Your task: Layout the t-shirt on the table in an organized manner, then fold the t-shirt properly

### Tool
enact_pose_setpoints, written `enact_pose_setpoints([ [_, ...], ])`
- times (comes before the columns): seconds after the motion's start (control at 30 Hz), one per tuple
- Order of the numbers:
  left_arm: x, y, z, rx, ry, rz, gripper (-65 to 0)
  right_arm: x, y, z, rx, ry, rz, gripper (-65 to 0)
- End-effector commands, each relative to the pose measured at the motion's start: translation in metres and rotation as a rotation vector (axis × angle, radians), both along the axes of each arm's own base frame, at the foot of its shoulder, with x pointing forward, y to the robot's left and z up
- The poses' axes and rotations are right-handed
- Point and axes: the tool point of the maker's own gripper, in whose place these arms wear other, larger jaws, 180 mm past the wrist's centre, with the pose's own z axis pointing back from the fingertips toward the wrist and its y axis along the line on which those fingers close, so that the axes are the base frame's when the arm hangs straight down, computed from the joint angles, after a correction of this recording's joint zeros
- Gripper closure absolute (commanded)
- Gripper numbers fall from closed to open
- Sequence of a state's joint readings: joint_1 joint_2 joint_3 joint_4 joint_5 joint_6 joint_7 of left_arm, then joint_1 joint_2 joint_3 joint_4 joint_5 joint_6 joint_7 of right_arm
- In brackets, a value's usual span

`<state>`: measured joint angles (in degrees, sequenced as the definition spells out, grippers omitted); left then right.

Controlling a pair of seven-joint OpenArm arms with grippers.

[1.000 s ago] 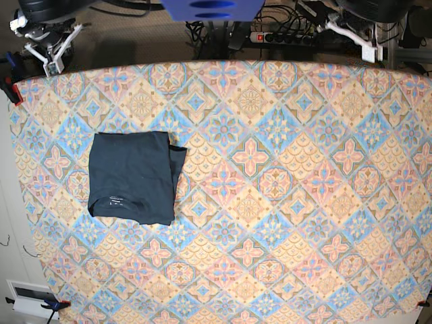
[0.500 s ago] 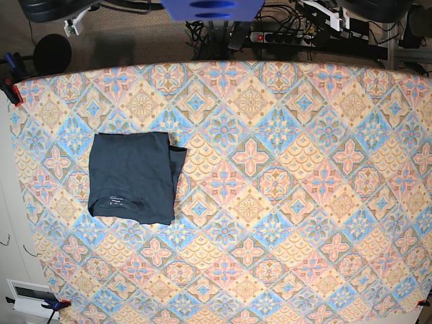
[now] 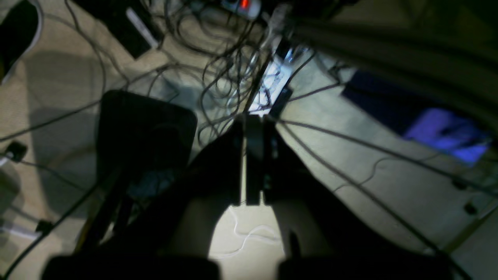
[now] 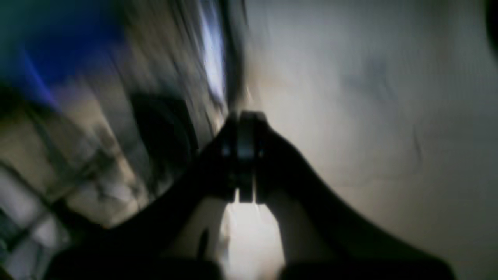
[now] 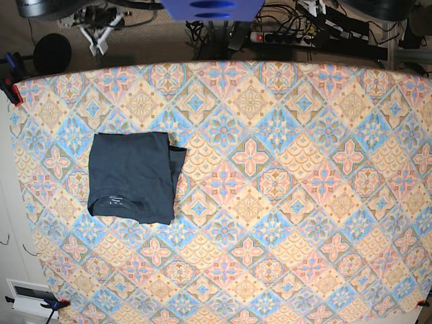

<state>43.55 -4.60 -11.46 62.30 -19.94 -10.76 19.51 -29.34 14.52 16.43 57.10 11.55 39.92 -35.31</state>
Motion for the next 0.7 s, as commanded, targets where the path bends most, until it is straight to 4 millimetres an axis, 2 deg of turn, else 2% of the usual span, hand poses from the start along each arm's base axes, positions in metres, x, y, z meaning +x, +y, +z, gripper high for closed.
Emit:
enact_pose_setpoints([
  [0.0, 0.006, -0.002, -0.002, 0.003, -0.025, -0.016, 0.0, -0.042, -0.005, -0.004, -0.006, 0.124, 0.022, 0.0],
  [0.07, 0.012, -0.008, -0.013, 0.006, -0.026, -0.067, 0.0, -0.03, 0.005, -0.017, 0.026, 0.108, -0.004, 0.0],
  [0.13, 0.017, -0.01, -0.026, 0.012, -0.012, -0.104, 0.0, -0.031, 0.013, -0.026, 0.053, 0.112, -0.037, 0.0],
  [0.17, 0.024, -0.011, -0.034, 0.012, -0.004, -0.118, 0.0, -0.023, 0.016, -0.029, 0.061, 0.094, -0.053, 0.0],
  [0.23, 0.028, 0.002, -0.047, 0.029, 0.036, -0.142, 0.0, -0.01, 0.023, -0.035, 0.081, 0.055, -0.08, 0.0],
  [0.37, 0.045, 0.001, -0.067, 0.012, 0.085, -0.124, 0.0, -0.006, 0.029, -0.042, 0.098, 0.021, -0.136, 0.0],
  [0.4, 0.054, 0.007, -0.07, 0.019, 0.086, -0.122, 0.0, -0.006, 0.03, -0.043, 0.101, 0.021, -0.149, 0.0],
  [0.47, 0.07, 0.004, -0.073, 0.012, 0.076, -0.149, 0.0, -0.008, 0.032, -0.046, 0.107, 0.021, -0.177, 0.0],
  [0.57, 0.09, -0.015, -0.074, -0.012, 0.051, -0.27, 0.0, -0.004, 0.035, -0.049, 0.113, -0.005, -0.219, 0.0],
  [0.67, 0.105, -0.035, -0.075, -0.035, 0.029, -0.405, 0.0, 0.012, 0.053, -0.06, 0.091, -0.024, -0.268, 0.0],
])
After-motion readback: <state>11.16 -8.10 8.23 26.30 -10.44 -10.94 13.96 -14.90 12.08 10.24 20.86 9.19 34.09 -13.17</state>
